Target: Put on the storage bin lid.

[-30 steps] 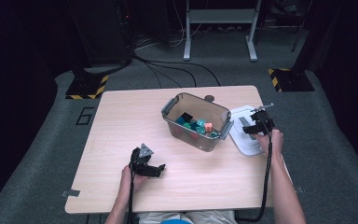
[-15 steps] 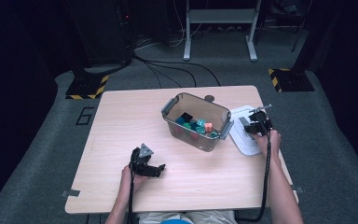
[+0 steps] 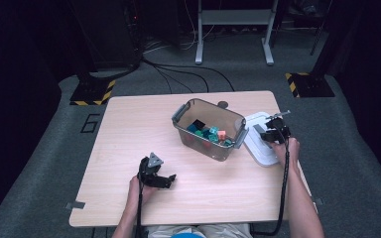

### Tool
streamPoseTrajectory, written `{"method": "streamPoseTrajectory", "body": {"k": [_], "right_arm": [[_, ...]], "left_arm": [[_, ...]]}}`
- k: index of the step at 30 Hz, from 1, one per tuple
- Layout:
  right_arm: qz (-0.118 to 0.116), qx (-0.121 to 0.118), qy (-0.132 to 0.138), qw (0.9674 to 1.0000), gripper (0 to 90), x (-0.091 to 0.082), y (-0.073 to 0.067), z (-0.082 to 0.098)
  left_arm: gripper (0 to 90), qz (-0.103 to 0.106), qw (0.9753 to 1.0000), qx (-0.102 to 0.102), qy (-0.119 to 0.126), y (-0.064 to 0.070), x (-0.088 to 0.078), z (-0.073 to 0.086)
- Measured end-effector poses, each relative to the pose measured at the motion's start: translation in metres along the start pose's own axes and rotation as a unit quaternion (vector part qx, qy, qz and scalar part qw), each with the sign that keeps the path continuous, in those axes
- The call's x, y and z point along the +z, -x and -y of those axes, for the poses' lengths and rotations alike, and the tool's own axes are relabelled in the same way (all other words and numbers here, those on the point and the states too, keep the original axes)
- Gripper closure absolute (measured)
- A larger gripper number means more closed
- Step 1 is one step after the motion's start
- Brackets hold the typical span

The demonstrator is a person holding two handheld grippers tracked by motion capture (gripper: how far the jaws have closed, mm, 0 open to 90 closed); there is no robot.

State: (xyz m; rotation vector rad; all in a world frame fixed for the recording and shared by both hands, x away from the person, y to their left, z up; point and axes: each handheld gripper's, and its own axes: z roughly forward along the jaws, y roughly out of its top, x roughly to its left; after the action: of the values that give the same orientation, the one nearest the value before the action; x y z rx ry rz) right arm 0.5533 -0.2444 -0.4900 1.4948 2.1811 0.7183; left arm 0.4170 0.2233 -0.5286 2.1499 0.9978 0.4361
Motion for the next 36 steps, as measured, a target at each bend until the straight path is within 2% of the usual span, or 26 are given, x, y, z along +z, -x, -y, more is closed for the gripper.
{"method": "streamPoseTrajectory", "body": {"k": [19, 29, 36], "right_arm": [[-0.002, -0.019, 0.018, 0.9997, 66.7, -0.028, 0.004, -0.008], [0.008, -0.029, 0.029, 0.9991, 66.7, -0.048, 0.010, -0.015], [0.014, -0.022, 0.031, 0.9992, 66.7, -0.057, 0.017, -0.018]], "left_arm": [[9.8, 0.000, 1.0000, 0.000, 0.000, 0.000, 0.000, 0.000], [9.8, 0.000, 1.0000, -0.001, 0.000, 0.000, 0.000, 0.000], [9.8, 0.000, 1.0000, -0.002, 0.000, 0.000, 0.000, 0.000]]}}
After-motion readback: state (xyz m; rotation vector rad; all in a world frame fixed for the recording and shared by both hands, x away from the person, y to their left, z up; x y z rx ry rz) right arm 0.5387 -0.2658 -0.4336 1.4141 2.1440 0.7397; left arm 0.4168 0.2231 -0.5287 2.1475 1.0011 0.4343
